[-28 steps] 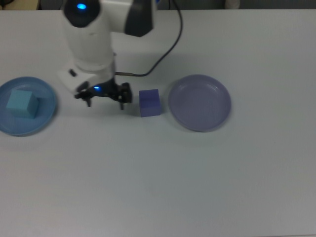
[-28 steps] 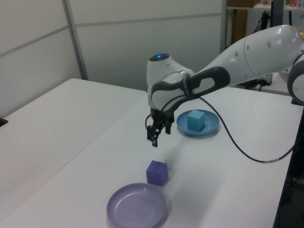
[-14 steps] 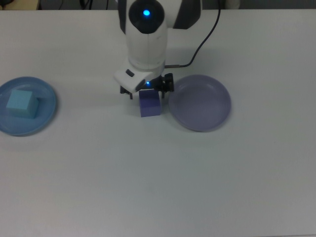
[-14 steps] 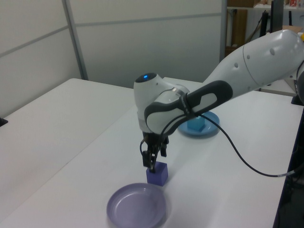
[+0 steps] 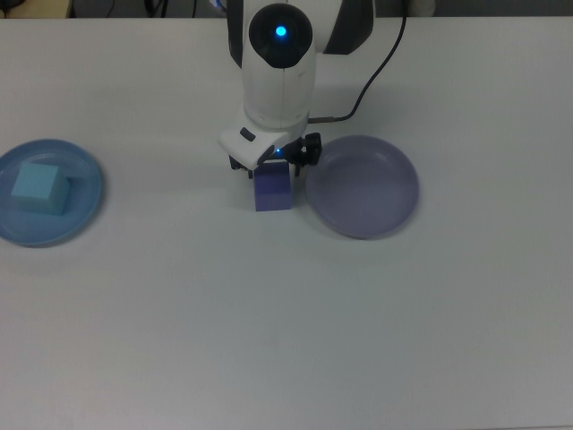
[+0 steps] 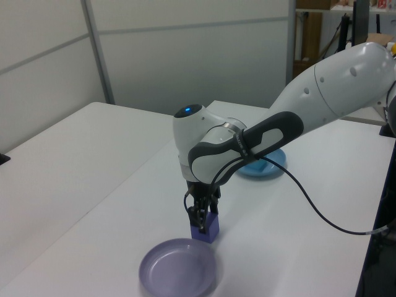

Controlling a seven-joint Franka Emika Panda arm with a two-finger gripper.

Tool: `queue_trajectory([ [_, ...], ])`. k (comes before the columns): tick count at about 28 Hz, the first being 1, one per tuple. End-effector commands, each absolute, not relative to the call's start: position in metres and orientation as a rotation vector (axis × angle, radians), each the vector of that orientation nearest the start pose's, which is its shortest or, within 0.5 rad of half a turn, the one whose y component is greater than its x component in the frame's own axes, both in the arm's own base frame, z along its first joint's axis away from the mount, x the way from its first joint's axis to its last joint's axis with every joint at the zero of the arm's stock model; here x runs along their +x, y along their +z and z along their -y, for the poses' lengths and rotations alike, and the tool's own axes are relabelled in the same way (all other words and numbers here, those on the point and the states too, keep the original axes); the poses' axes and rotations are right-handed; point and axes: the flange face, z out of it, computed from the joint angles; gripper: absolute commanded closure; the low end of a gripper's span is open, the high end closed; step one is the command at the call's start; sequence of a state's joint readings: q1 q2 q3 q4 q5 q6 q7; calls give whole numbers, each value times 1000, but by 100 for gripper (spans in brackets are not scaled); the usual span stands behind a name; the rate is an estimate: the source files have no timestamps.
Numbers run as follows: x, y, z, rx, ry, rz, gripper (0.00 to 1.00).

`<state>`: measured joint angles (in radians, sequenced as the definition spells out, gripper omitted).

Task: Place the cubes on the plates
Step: 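Grasp the purple cube and lift it toward the lavender plate, then lower the purple cube onto the lavender plate and open the gripper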

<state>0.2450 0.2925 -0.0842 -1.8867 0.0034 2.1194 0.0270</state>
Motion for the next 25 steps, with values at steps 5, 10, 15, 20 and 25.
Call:
queue_trajectory([
  [5,606,348,-93,-3164,65,194,54],
  [10,603,371,-93,-3159,32,191,57],
  [15,593,417,-106,-3144,-5,212,56],
  [20,583,434,-148,-3128,27,302,55],
  [25,577,425,-179,-3129,39,335,54],
])
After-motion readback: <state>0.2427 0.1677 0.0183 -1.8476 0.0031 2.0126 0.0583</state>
